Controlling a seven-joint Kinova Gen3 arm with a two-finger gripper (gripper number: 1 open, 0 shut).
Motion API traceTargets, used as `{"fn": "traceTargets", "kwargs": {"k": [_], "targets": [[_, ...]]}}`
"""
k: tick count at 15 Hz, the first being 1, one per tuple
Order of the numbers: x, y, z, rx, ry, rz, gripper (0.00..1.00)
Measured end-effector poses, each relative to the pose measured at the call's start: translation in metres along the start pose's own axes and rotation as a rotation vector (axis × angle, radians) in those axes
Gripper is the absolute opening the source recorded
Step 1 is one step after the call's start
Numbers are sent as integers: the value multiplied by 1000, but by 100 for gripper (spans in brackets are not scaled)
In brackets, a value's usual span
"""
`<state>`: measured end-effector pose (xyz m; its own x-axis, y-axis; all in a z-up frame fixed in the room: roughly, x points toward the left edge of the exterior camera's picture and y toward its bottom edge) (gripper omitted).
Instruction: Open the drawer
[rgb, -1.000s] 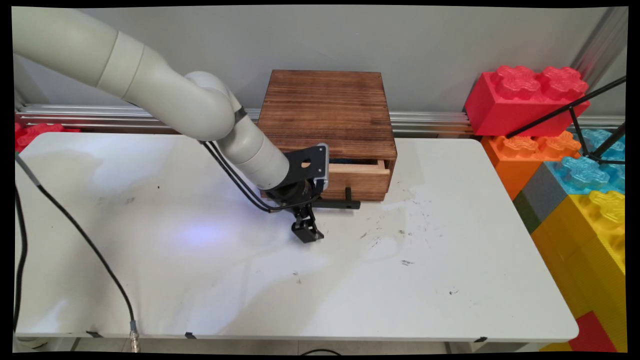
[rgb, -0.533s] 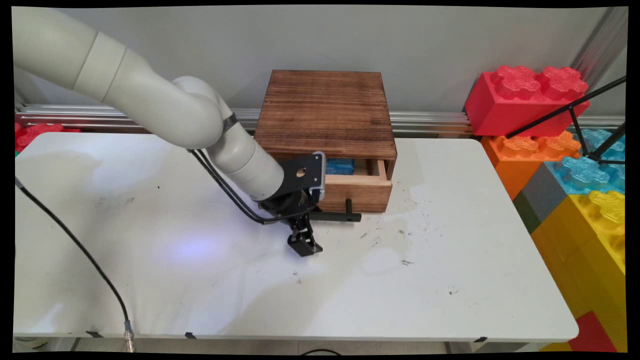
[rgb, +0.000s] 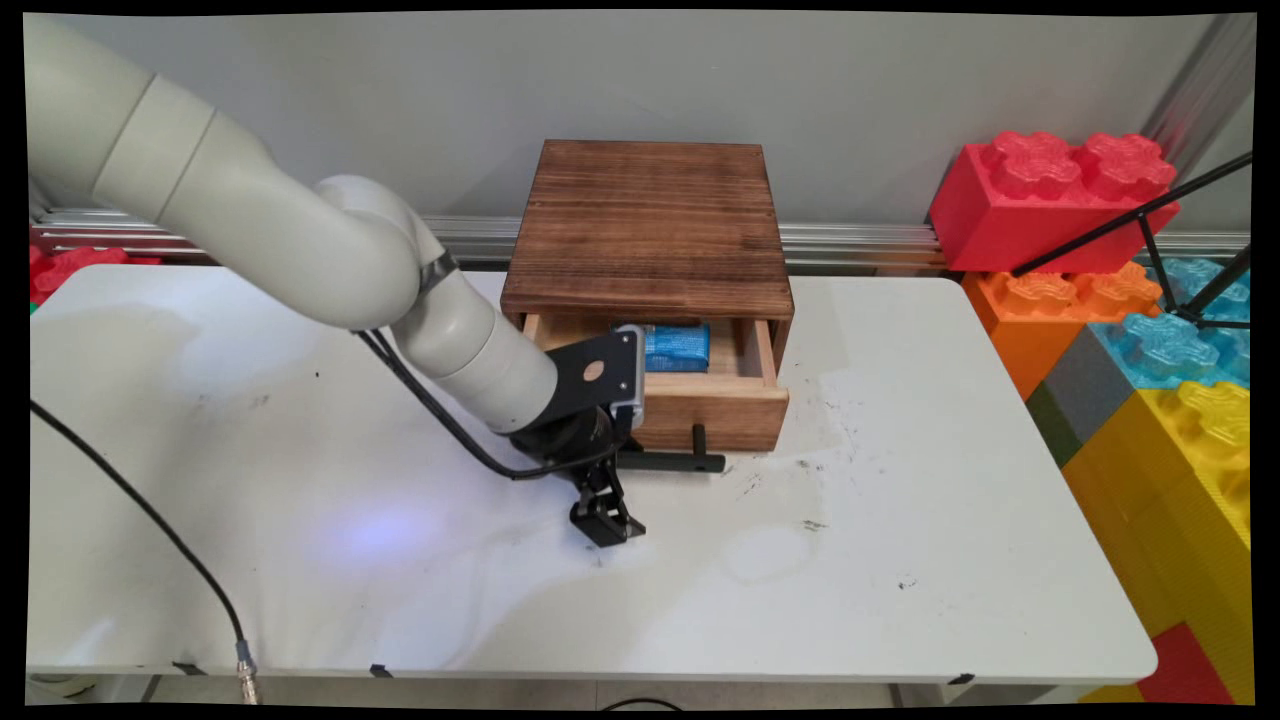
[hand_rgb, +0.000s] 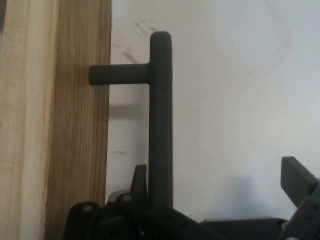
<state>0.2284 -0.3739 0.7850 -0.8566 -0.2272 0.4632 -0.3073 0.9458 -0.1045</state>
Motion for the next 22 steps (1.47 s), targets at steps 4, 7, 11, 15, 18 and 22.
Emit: {"fn": "traceTargets", "kwargs": {"k": [4,7,11,15,18,22], "targets": [[-2,16,-2,-8,13,-4,100],[-4,30,-4,-16,23,-6,100],[-7,48,-7,-28,37,-7,100],[-10,64,-11,-44,49,-12,100],[-12,76,-14,-59,60,-17,100],[-14,87,-18,-75,70,-25,100]]}}
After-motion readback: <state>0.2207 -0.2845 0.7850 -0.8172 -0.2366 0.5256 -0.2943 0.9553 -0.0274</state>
